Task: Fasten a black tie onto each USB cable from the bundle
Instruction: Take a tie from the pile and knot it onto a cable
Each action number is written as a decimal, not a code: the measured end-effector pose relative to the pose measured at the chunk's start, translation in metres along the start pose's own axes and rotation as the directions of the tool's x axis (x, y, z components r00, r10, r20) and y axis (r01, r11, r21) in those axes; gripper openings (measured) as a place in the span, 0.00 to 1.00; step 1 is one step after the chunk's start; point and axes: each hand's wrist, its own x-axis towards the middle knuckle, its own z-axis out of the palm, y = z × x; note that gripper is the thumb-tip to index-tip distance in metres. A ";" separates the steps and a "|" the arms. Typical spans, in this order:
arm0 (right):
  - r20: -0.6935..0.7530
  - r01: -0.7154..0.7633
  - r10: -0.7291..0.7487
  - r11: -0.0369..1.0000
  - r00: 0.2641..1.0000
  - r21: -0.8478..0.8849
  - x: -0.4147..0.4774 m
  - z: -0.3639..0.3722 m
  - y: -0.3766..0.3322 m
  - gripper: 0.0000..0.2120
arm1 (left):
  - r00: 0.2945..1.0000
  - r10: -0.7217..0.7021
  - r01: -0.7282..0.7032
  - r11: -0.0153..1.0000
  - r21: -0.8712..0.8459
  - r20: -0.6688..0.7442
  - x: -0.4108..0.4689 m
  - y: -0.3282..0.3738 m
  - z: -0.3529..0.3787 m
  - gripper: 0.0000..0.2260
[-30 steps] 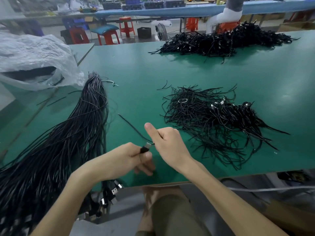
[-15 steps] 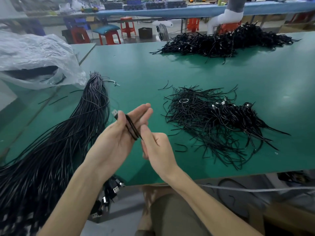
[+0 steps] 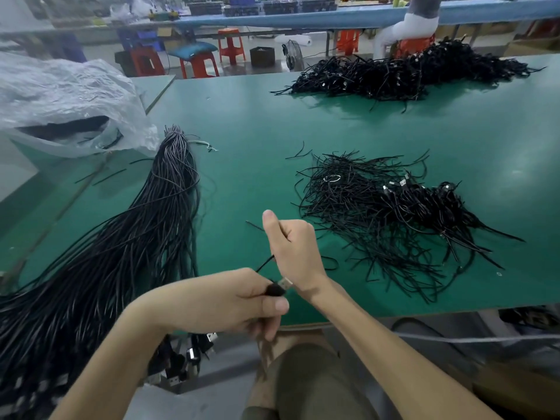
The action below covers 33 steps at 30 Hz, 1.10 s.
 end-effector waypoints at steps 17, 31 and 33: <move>-0.076 -0.014 0.049 0.912 0.996 0.410 0.005 -0.001 -0.023 0.30 | 0.689 0.068 -0.166 0.984 -0.065 -0.721 0.011 -0.024 0.004 0.15; -0.026 -0.076 0.085 0.967 0.996 0.242 -0.026 0.027 -0.006 0.32 | 0.670 -0.099 -0.701 0.244 -0.670 -0.736 0.023 0.000 -0.015 0.20; -0.023 -0.060 0.066 0.975 0.998 0.214 -0.023 0.024 -0.005 0.32 | 0.699 -0.063 -0.694 0.177 -0.697 -0.712 0.021 0.002 -0.012 0.22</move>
